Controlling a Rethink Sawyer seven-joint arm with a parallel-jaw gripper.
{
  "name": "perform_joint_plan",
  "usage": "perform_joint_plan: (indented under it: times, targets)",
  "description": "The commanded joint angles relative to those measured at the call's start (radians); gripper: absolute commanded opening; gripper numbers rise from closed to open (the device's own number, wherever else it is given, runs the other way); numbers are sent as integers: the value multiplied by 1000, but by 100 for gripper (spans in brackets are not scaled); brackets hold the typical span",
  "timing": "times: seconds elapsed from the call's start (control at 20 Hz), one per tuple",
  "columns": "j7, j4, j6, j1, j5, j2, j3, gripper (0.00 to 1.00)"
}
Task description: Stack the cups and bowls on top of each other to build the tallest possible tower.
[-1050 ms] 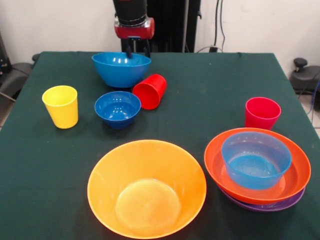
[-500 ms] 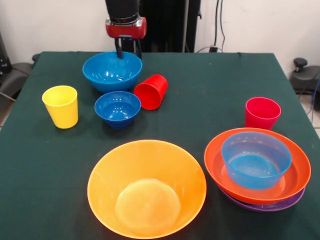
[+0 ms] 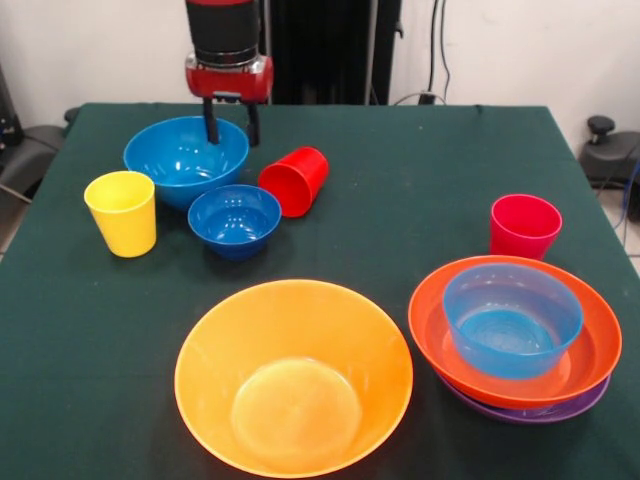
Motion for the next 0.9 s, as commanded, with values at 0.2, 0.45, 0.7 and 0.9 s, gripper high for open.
perform_joint_plan:
  times: [0.2,0.45,0.7,0.9]
  targets:
    - [-22,-185,39,62,-11,98,116,0]
    - [26,-207,18,122,-12,91,66,0]
    - [93,-203,73,191,60,68,30,0]
    - [121,-176,155,264,137,-19,18,0]
